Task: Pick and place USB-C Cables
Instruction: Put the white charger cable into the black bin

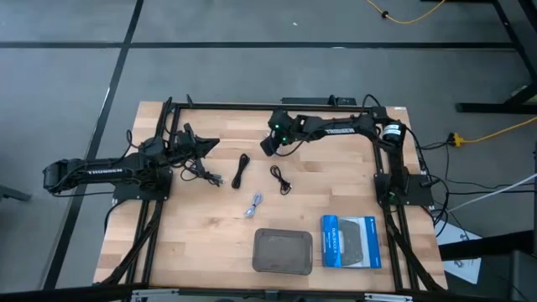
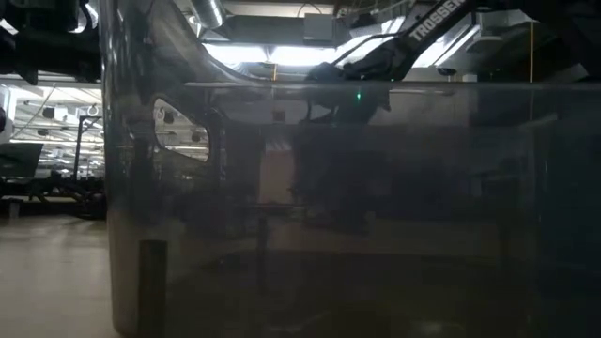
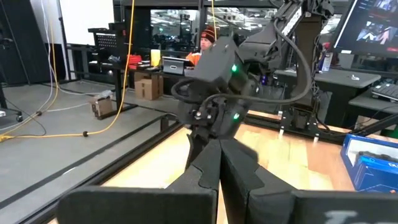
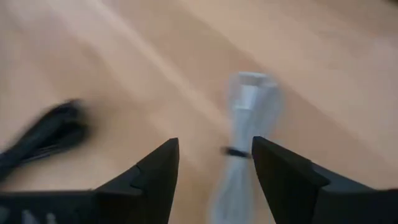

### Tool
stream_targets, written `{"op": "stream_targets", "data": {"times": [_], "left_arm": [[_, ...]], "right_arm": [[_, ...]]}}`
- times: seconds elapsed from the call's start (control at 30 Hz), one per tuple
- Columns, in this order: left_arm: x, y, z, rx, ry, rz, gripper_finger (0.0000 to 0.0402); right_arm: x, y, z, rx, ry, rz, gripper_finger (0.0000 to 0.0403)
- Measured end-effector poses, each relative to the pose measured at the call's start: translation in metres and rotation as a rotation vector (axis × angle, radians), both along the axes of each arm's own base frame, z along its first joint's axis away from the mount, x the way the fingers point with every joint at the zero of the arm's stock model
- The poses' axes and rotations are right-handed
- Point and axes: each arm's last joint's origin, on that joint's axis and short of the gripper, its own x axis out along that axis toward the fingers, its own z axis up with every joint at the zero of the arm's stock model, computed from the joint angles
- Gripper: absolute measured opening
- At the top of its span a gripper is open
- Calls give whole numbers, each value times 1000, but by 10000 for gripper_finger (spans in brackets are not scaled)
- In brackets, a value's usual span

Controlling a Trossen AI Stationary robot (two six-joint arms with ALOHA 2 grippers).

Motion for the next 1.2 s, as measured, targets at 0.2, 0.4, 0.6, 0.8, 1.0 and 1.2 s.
{"op": "stream_targets", "data": {"times": [0.2,0.4,0.6,0.8,1.0,1.2], "left_arm": [[0,0,0,0,0,0,0],[0,0,0,0,-1,1,0],[0,0,0,1,0,1,0],[0,0,0,2,-4,5,0],[0,0,0,7,-1,9,0],[0,0,0,8,-1,9,0]], "right_arm": [[-6,1,-4,-20,78,-59,208],[-2,11,-4,-14,75,-25,208],[3,15,-24,-6,108,-11,208],[5,15,-36,-20,140,-44,198],[7,21,-35,-47,152,15,79],[18,40,-20,-82,130,142,22]]}}
